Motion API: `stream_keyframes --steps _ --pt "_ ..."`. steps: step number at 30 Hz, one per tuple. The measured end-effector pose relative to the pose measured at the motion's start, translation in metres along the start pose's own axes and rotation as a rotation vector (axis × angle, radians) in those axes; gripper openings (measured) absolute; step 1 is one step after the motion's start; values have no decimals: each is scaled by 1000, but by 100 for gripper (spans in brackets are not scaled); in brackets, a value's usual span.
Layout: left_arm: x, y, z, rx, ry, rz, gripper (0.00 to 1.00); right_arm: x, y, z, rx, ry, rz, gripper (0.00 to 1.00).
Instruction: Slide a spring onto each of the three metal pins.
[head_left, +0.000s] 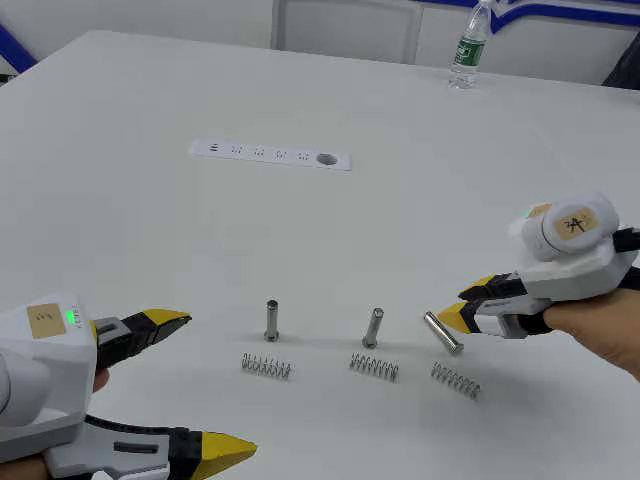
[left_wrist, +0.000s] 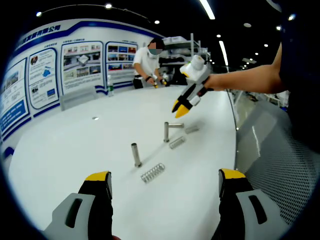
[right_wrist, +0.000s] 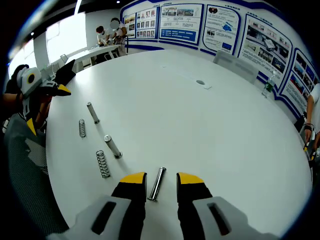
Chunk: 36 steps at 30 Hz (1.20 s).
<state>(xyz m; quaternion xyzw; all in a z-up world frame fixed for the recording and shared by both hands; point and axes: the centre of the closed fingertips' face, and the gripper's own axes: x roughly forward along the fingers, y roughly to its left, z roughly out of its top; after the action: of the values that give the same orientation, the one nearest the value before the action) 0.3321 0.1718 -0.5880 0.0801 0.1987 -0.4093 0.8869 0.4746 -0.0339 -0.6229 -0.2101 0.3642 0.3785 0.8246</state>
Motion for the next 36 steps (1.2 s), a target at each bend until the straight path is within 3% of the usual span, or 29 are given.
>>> stream_keyframes --steps 15,36 --pt "0 0 -3 -12 1 4 88 29 -1 -10 55 126 -2 15" --pt "1 0 -5 -26 -8 8 88 37 2 -18 113 218 2 10"
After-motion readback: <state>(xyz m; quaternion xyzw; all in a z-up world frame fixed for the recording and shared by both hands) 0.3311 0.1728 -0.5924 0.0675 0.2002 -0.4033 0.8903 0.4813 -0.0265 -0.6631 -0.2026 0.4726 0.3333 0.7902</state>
